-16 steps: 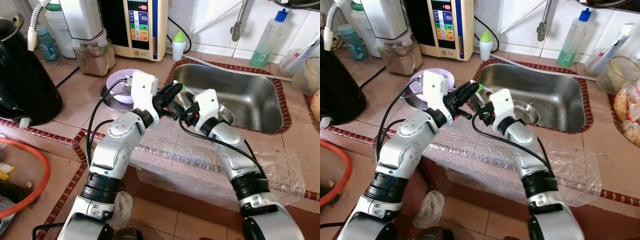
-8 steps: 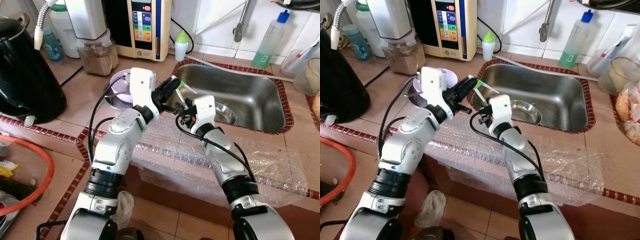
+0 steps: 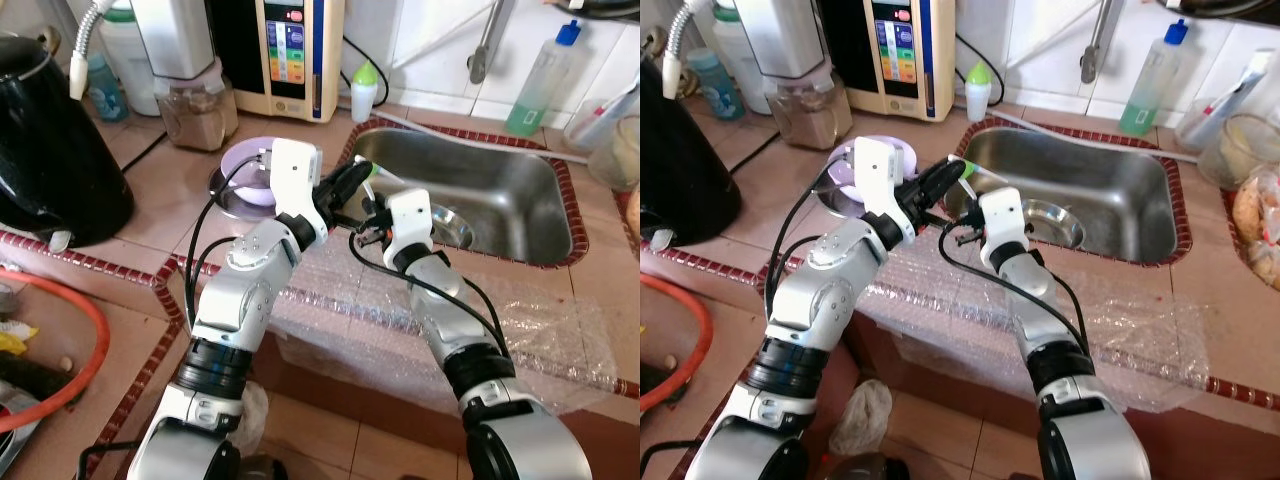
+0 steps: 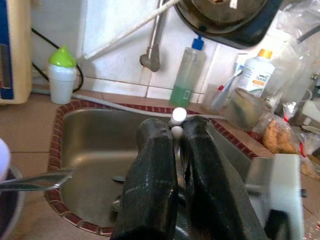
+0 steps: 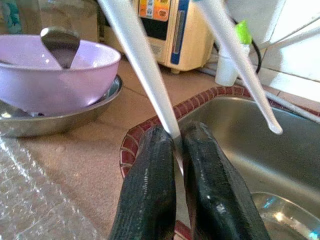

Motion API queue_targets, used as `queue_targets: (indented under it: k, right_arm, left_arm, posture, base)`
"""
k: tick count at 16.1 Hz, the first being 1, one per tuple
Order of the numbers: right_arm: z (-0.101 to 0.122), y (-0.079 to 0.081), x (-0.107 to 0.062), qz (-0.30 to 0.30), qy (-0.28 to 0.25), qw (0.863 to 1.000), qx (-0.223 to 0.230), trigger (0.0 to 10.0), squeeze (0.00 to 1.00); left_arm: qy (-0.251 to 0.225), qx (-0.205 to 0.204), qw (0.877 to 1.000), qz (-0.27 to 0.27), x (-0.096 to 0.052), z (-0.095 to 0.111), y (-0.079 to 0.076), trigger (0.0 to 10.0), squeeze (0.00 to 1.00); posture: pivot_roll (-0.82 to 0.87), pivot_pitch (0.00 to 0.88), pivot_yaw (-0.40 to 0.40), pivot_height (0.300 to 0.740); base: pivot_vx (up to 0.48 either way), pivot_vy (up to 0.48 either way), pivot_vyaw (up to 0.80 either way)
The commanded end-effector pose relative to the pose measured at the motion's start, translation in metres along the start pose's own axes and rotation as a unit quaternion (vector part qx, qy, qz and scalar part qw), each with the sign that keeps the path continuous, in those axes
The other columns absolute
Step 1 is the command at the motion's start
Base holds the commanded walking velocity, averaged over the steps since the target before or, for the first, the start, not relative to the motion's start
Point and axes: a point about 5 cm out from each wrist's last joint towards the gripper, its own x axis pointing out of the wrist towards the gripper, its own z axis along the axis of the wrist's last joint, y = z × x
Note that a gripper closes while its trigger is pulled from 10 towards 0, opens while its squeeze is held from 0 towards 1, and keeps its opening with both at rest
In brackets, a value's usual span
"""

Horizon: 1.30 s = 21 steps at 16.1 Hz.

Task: Kitchen organization

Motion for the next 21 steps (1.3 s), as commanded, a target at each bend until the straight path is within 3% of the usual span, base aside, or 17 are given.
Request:
queue_targets:
  k: [1,6,7,8,9,13,14,15,16,17,21]
  right_arm:
    - [0.009,-0.009,0.004,-0.024,-0.019,0.999,0.010,0.0,0.00]
    - [0.010,-0.012,0.005,-0.036,-0.030,0.999,0.005,0.0,0.00]
    - [0.010,-0.012,0.005,-0.038,-0.032,0.999,0.006,8.5,0.00]
    - [0.010,-0.012,0.005,-0.035,-0.035,0.999,0.011,10.0,0.00]
    - [0.012,-0.011,0.004,-0.030,-0.048,0.998,0.018,10.0,1.00]
    - [0.015,-0.014,0.006,-0.035,-0.055,0.998,0.013,10.0,1.00]
    - [0.015,-0.014,0.006,-0.034,-0.055,0.998,0.013,10.0,0.47]
    - [0.016,-0.014,0.007,-0.030,-0.055,0.998,0.016,10.0,0.07]
    - [0.017,-0.013,0.009,-0.026,-0.057,0.998,0.020,8.0,0.00]
    - [0.018,-0.012,0.009,-0.023,-0.058,0.998,0.023,0.0,0.00]
    - [0.021,-0.001,0.015,0.002,-0.058,0.998,0.033,0.0,0.00]
  left_arm:
    - [0.015,-0.003,1.000,-0.004,-0.003,-0.005,0.001,0.0,0.00]
    - [0.017,-0.002,1.000,-0.003,-0.003,-0.004,0.002,0.0,0.00]
    - [0.016,-0.001,1.000,0.000,-0.003,-0.004,0.004,0.0,0.00]
    - [0.016,-0.001,1.000,0.002,-0.003,-0.004,0.004,0.0,0.00]
    - [0.017,0.000,1.000,0.002,-0.003,-0.005,0.005,0.0,0.00]
    - [0.019,-0.001,1.000,-0.006,-0.001,-0.005,0.001,0.0,0.00]
    - [0.019,-0.002,1.000,-0.007,-0.001,-0.005,0.001,0.0,0.00]
    - [0.019,-0.003,1.000,-0.007,-0.001,-0.005,0.001,0.0,0.00]
    - [0.020,-0.005,1.000,-0.006,-0.001,-0.006,0.001,0.0,0.00]
    - [0.021,-0.006,1.000,-0.006,-0.002,-0.007,0.000,0.0,0.00]
    - [0.022,-0.009,1.000,-0.005,-0.001,-0.009,-0.003,0.0,0.00]
  posture:
    - [0.00,0.000,0.038,0.740]
    - [0.00,0.000,0.044,0.740]
    - [0.00,0.000,0.046,0.740]
    - [0.00,0.000,0.047,0.740]
    - [-0.01,0.000,0.049,0.740]
    - [-0.01,0.000,0.052,0.740]
    - [-0.01,0.000,0.052,0.740]
    - [-0.01,0.000,0.052,0.740]
    - [-0.01,0.000,0.050,0.740]
    - [-0.01,0.000,0.049,0.740]
    - [0.00,0.000,0.041,0.740]
  base:
    - [0.000,0.000,0.00]
    - [0.000,0.000,0.00]
    - [0.000,0.000,0.00]
    - [0.000,0.000,0.00]
    - [0.000,0.000,0.00]
    - [0.000,0.000,0.00]
    - [0.000,0.000,0.00]
    - [0.000,0.000,0.00]
    - [0.000,0.000,0.00]
    - [0.000,0.000,0.00]
    - [0.000,0.000,0.00]
